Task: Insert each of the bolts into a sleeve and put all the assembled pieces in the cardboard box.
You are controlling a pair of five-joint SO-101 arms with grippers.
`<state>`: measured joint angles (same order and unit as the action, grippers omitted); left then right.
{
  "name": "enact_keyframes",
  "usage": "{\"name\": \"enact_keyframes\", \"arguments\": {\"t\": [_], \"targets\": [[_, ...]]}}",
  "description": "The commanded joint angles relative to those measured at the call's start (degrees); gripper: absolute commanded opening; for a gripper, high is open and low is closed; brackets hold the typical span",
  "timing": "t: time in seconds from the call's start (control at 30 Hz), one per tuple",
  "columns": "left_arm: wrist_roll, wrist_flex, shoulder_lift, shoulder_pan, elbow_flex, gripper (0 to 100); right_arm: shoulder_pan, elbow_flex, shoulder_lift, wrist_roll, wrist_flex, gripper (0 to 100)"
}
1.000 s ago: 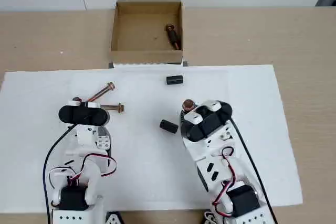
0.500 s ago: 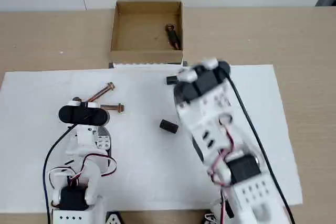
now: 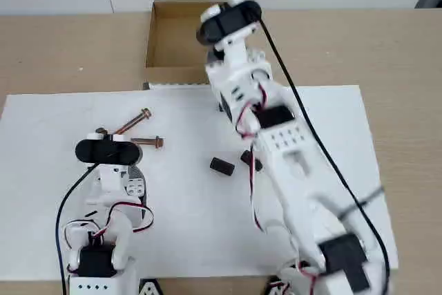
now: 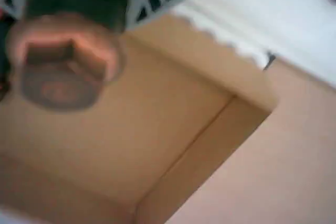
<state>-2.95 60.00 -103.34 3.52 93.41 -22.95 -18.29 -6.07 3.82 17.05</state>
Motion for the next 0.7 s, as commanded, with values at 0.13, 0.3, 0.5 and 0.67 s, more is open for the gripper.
{"name": "enact_keyframes", "arguments": {"t": [0.13,0.3,0.5,0.67], "targets": [[-3.2,0.6,-0.4,3.0,-0.2,1,1.5,19.9,18.8,6.9,-8.2,0.3],[-3.1,0.6,-0.4,2.7,-0.2,1,1.4,27.4,30.2,8.7,-15.2,0.3],[-3.1,0.6,-0.4,2.7,-0.2,1,1.4,34.1,41.7,12.8,-22.5,0.3],[-3.1,0.6,-0.4,2.7,-0.2,1,-0.3,35.9,46.1,20.0,-20.9,0.6]]}}
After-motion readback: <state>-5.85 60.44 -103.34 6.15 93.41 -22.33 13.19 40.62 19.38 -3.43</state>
